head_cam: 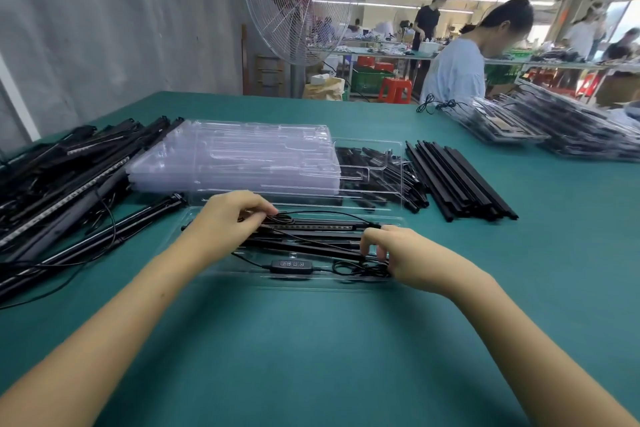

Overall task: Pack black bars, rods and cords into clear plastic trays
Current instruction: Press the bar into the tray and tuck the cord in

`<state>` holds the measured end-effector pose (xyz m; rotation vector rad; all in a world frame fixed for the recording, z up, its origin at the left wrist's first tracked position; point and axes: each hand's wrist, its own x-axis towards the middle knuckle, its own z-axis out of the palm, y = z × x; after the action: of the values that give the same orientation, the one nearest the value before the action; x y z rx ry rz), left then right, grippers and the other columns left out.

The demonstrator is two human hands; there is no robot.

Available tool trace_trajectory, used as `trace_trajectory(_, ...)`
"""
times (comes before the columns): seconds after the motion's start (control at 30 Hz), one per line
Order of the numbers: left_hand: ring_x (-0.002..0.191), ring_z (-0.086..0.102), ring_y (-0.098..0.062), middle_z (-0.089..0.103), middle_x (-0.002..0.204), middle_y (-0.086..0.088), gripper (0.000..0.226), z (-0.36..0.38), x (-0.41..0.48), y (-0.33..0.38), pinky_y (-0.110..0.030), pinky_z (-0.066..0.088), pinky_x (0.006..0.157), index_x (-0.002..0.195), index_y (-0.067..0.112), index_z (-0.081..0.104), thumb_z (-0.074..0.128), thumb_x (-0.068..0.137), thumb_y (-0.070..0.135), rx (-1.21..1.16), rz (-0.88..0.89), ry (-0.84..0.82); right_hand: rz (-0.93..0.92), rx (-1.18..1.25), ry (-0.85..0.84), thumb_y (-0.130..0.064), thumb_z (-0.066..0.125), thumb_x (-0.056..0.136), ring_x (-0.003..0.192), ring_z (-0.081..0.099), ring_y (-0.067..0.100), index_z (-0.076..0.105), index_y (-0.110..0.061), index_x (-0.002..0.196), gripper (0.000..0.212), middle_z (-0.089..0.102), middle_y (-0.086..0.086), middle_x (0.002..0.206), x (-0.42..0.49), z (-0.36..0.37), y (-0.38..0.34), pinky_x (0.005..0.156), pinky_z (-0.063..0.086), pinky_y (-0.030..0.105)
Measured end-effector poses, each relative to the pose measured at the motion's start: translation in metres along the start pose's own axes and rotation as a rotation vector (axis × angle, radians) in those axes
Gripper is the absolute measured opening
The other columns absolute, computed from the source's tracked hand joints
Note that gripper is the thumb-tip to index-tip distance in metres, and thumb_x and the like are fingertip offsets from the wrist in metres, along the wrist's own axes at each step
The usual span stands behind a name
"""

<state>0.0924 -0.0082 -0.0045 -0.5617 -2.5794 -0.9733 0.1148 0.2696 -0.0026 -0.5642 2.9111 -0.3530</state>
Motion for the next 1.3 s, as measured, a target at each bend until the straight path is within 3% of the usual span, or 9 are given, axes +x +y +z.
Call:
trace_trajectory(0.1,0.091,0.058,-0.005,0.066,0.096,0.009,0.022,0.005,-0.002,-0.010,-0.006,0.038,0.080,0.095,0.018,0.073,0.058,0.089,0.003,0.110,0.004,-0.080,-0.015,-0.003,0.001,-0.001,0.039,0.089,0.078,0.045,0.008,0.054,-0.024,0.101,0.030,0.045,-0.010,0.084,-0.002,-0.003,-0.002,0.071,0.038,0.027)
trace_trajectory(0.23,0.110,0.048,-0.012,0.061,0.113,0.008,0.024,0.020,-0.006,-0.022,-0.023,0.034,0.099,0.111,0.017,0.067,0.055,0.092,0.010,0.241,0.050,-0.119,-0.025,0.074,0.016,-0.025,0.057,0.091,0.076,0.052,0.010,0.060,-0.021,0.091,0.005,0.057,-0.006,0.083,-0.006,-0.007,-0.005,0.068,0.043,0.025)
trace_trajectory(0.6,0.109,0.051,-0.012,0.059,0.111,0.013,0.024,0.022,-0.015,-0.034,-0.029,0.036,0.101,0.109,0.019,0.067,0.058,0.090,0.009,0.197,0.082,-0.135,0.069,0.162,0.070,-0.007,0.071,0.078,0.065,0.050,0.001,0.065,-0.019,0.072,0.015,0.056,-0.012,0.069,0.002,-0.001,-0.004,0.052,0.037,0.006)
trace_trajectory(0.8,0.114,0.044,-0.013,0.055,0.119,0.010,0.034,0.026,-0.012,-0.026,-0.032,0.035,0.100,0.123,0.024,0.054,0.046,0.095,0.041,0.325,0.026,-0.182,0.132,0.123,0.086,-0.004,0.069,0.079,0.064,0.051,0.001,0.070,-0.011,0.077,0.007,0.054,-0.014,0.064,0.003,-0.001,-0.013,0.051,0.035,0.003)
trace_trajectory(0.9,0.118,0.038,-0.017,0.045,0.127,0.003,0.057,0.036,-0.009,-0.019,-0.035,0.033,0.103,0.141,0.021,0.032,0.035,0.094,0.054,0.482,-0.021,-0.226,0.183,0.016,0.113,0.000,0.058,0.080,0.075,0.057,0.015,0.069,-0.009,0.081,0.014,0.061,-0.002,0.075,0.001,0.005,-0.023,0.060,0.043,0.016)
trace_trajectory(1.0,0.113,0.034,-0.017,0.040,0.118,0.002,0.057,0.043,-0.006,-0.012,-0.034,0.034,0.098,0.136,0.023,0.040,0.026,0.094,0.059,0.582,-0.030,-0.227,0.238,-0.067,0.115,0.004,0.046,0.079,0.077,0.059,0.028,0.063,0.000,0.085,0.018,0.062,0.013,0.087,-0.001,0.011,-0.033,0.063,0.046,0.029)
trace_trajectory(1.07,0.112,0.034,-0.016,0.038,0.116,0.004,0.056,0.044,-0.007,-0.013,-0.033,0.033,0.097,0.131,0.024,0.047,0.026,0.093,0.061,0.588,-0.033,-0.213,0.241,-0.094,0.097,-0.003,0.047,0.086,0.065,0.048,0.026,0.050,-0.002,0.070,0.016,0.051,0.010,0.071,-0.002,0.010,-0.036,0.055,0.038,0.027)
trace_trajectory(1.13,0.118,0.031,-0.016,0.036,0.123,0.004,0.057,0.044,-0.009,-0.015,-0.034,0.029,0.100,0.130,0.027,0.049,0.028,0.092,0.063,0.567,-0.034,-0.184,0.234,-0.085,0.073,-0.022,0.049,0.095,0.056,0.040,0.023,0.035,-0.008,0.060,0.040,0.039,0.005,0.060,-0.003,0.008,-0.038,0.049,0.032,0.026)
trace_trajectory(1.3,0.144,-0.005,-0.016,0.006,0.158,0.002,0.062,0.043,-0.010,-0.018,-0.043,-0.002,0.117,0.134,0.035,0.044,0.023,0.087,0.070,0.591,-0.040,-0.218,0.187,-0.137,0.085,-0.038,0.048,0.096,0.057,0.036,0.022,0.028,-0.012,0.056,0.051,0.033,0.003,0.059,-0.007,0.013,-0.049,0.049,0.029,0.028)
